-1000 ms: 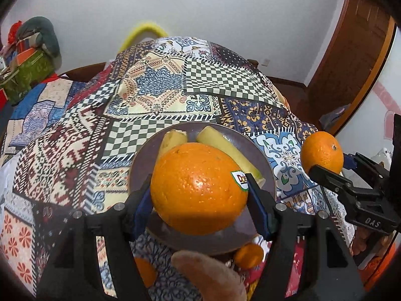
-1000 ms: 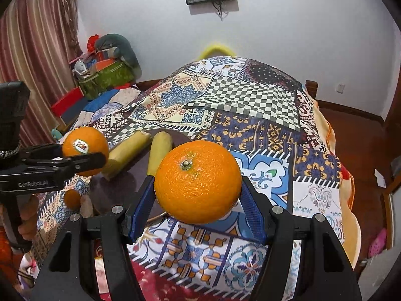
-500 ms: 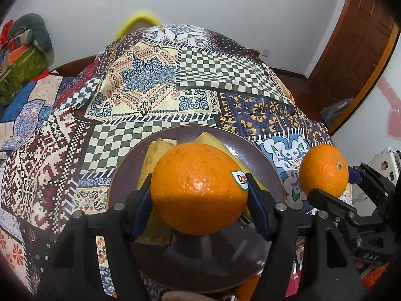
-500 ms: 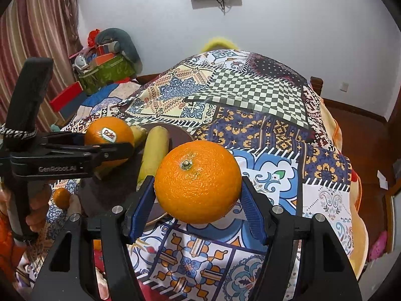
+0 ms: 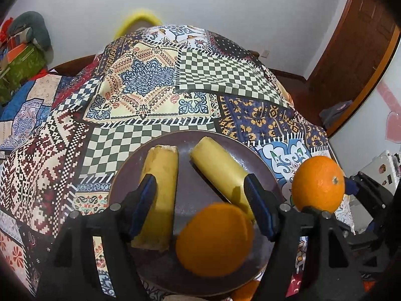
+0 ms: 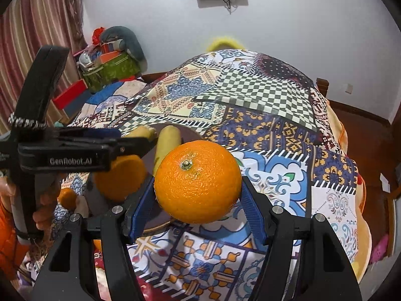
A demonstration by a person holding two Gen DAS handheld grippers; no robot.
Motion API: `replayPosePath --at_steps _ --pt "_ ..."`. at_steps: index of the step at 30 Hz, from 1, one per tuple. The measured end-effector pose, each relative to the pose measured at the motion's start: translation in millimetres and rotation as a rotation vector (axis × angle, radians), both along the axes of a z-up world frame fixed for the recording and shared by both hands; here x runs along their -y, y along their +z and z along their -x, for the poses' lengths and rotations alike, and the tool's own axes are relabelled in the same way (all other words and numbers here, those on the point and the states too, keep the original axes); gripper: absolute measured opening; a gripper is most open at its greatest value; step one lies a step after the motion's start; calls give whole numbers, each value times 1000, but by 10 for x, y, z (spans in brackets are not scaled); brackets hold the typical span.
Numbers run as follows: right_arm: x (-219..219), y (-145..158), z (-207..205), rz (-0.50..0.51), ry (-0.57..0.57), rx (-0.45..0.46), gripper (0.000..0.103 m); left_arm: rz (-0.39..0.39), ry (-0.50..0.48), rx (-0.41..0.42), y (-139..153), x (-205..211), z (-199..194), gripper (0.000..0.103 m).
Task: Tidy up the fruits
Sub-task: 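Carry the Dole orange in the left tool toward the plate while the right tool carries its orange, then set the left tool's orange on the plate while the right tool sets its orange beside it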
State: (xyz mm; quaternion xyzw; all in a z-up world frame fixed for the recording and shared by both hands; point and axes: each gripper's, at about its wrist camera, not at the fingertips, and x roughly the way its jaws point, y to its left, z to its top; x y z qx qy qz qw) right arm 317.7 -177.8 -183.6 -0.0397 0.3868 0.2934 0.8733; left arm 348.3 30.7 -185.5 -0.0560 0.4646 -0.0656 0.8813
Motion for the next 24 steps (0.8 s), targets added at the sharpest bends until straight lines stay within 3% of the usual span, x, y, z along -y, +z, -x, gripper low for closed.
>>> replayPosePath --at_steps 14,24 --pt "-351 103 -145 8 44 16 63 -47 60 122 371 -442 382 72" --pt "-621 103 -238 23 79 21 63 -12 126 94 197 -837 425 72"
